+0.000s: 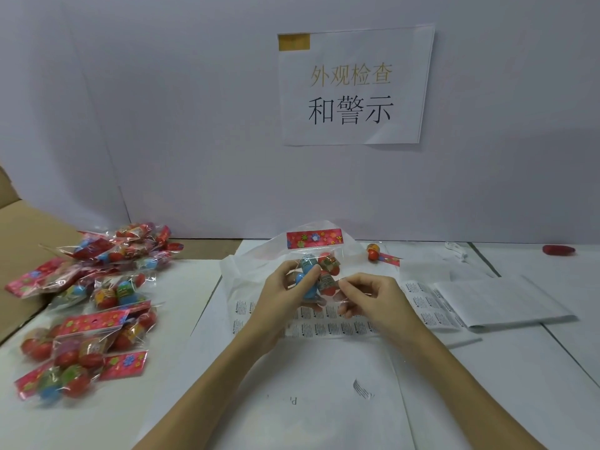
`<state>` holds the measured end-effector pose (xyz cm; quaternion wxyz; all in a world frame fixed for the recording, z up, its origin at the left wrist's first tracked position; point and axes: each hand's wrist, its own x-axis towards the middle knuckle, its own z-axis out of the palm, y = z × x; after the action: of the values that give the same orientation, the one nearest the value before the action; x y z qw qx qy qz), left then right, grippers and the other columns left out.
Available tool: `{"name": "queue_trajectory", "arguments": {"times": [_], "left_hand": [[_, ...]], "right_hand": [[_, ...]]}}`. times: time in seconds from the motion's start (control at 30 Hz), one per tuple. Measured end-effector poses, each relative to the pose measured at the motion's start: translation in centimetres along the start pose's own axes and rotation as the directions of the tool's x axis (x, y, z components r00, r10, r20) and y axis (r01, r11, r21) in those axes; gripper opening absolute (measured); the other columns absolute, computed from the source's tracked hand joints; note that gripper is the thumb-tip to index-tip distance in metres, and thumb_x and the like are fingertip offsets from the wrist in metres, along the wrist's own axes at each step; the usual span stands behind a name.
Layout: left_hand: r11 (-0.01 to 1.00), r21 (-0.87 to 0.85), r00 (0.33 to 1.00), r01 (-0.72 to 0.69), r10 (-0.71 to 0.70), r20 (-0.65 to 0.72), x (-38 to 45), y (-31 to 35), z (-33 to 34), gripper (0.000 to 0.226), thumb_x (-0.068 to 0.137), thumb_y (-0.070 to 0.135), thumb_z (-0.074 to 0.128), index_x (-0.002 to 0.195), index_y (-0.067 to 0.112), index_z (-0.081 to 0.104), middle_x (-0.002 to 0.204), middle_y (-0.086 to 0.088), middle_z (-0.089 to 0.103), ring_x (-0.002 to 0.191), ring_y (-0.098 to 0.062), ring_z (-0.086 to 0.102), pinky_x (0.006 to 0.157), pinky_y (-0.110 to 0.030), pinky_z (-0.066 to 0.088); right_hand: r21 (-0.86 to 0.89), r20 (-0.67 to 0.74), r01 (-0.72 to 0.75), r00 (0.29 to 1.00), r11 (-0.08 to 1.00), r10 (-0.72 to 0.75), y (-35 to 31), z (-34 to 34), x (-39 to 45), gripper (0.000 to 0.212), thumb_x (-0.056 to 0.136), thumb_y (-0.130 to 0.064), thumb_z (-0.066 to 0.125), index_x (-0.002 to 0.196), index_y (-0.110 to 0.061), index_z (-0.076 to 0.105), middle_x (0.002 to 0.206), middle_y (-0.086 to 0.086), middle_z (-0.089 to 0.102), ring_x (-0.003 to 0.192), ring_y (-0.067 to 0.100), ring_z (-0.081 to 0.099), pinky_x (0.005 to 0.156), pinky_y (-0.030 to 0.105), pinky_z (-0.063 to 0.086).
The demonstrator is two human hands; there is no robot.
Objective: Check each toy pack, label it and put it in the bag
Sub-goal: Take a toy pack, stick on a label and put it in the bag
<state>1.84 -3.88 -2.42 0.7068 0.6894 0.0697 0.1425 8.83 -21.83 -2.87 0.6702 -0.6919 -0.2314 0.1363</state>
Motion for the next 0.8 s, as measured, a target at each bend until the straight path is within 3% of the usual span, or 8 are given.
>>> {"name": "queue_trajectory", "arguments": {"times": [0.27, 0.33, 0.43, 0.5, 0.57, 0.67, 0.73, 0.8], "left_hand": [[0.996, 0.059, 0.997, -0.061, 0.063, -0.032, 0.0, 0.0, -0.2, 0.036, 0.089, 0.045, 0.072, 0.121, 0.030, 0.066, 0.107, 0.012, 0.076, 0.099, -0.012, 0.074, 0.076, -0.019, 0.058], [0.982, 0.135, 0.987, -0.130, 0.142, -0.081, 0.3, -0.1, -0.5, 0.037, 0.094, 0.033, 0.072, 0.130, 0.029, 0.062, 0.114, 0.010, 0.074, 0.103, -0.012, 0.073, 0.078, -0.019, 0.058], [0.953, 0.227, 0.961, -0.199, 0.236, -0.147, 0.6, -0.1, -0.7, 0.072, 0.096, 0.025, 0.072, 0.154, 0.039, 0.033, 0.118, 0.003, 0.069, 0.098, -0.017, 0.074, 0.081, -0.026, 0.062], [0.901, 0.316, 0.928, -0.297, 0.350, -0.125, 0.7, -0.6, -0.8, 0.080, 0.097, 0.021, 0.071, 0.154, 0.049, 0.023, 0.105, 0.009, 0.071, 0.087, -0.016, 0.076, 0.078, -0.026, 0.063], [0.758, 0.494, 0.860, -0.426, 0.509, -0.039, 0.6, -1.0, -0.8, 0.063, 0.102, 0.013, 0.065, 0.144, 0.048, 0.036, 0.097, 0.016, 0.070, 0.081, -0.014, 0.074, 0.077, -0.028, 0.063], [0.559, 0.669, 0.788, -0.489, 0.613, 0.064, 0.7, -1.5, -1.0, 0.035, 0.101, -0.002, 0.058, 0.112, 0.030, 0.065, 0.112, 0.003, 0.061, 0.080, -0.014, 0.069, 0.077, -0.037, 0.061], [0.498, 0.732, 0.792, -0.465, 0.604, 0.092, 0.6, -1.6, -0.7, 0.026, 0.099, 0.000, 0.059, 0.098, 0.022, 0.073, 0.121, 0.002, 0.051, 0.086, -0.013, 0.065, 0.082, -0.025, 0.059], [0.494, 0.737, 0.809, -0.460, 0.576, 0.119, 0.4, -1.8, -0.6, 0.020, 0.101, 0.007, 0.058, 0.105, 0.020, 0.073, 0.127, 0.005, 0.045, 0.096, -0.014, 0.061, 0.087, -0.020, 0.055]], "right_hand": [[0.015, -0.020, -0.029, 0.999, 0.999, 0.030, 0.0, -0.3, 0.1, 0.020, 0.105, -0.015, 0.059, 0.107, -0.012, 0.078, 0.094, 0.009, 0.079, 0.077, 0.025, 0.076, 0.067, 0.027, 0.061], [-0.145, -0.128, 0.037, 0.990, 0.989, -0.056, 0.3, -0.9, 0.3, 0.022, 0.106, -0.010, 0.057, 0.110, -0.019, 0.077, 0.095, 0.001, 0.079, 0.083, 0.021, 0.076, 0.071, 0.024, 0.060], [-0.490, -0.180, 0.098, 0.961, 0.866, -0.210, 0.7, -2.1, 0.6, 0.035, 0.102, -0.003, 0.059, 0.123, -0.028, 0.071, 0.113, -0.012, 0.074, 0.101, 0.007, 0.069, 0.085, 0.012, 0.053], [-0.604, -0.107, 0.073, 0.979, 0.794, -0.171, 1.0, -2.9, 0.6, 0.045, 0.101, -0.002, 0.059, 0.135, -0.031, 0.065, 0.131, -0.011, 0.068, 0.118, 0.010, 0.063, 0.102, 0.023, 0.050], [-0.693, -0.025, 0.055, 0.995, 0.719, -0.100, 1.4, -3.3, 0.6, 0.049, 0.101, -0.004, 0.059, 0.141, -0.032, 0.060, 0.138, -0.006, 0.064, 0.126, 0.014, 0.059, 0.111, 0.033, 0.046], [-0.696, 0.038, 0.095, 0.995, 0.711, -0.095, 1.6, -3.0, 0.5, 0.044, 0.100, -0.005, 0.063, 0.136, -0.031, 0.064, 0.129, -0.006, 0.068, 0.121, 0.009, 0.062, 0.110, 0.033, 0.048], [-0.691, 0.047, 0.135, 0.989, 0.710, -0.143, 1.6, -2.7, 0.6, 0.036, 0.098, -0.007, 0.067, 0.125, -0.031, 0.070, 0.116, -0.010, 0.068, 0.112, 0.006, 0.062, 0.104, 0.029, 0.050], [-0.689, 0.058, 0.157, 0.985, 0.708, -0.163, 1.6, -2.3, 0.7, 0.029, 0.096, -0.008, 0.070, 0.114, -0.030, 0.073, 0.109, -0.010, 0.067, 0.105, 0.004, 0.062, 0.099, 0.026, 0.051]]}}
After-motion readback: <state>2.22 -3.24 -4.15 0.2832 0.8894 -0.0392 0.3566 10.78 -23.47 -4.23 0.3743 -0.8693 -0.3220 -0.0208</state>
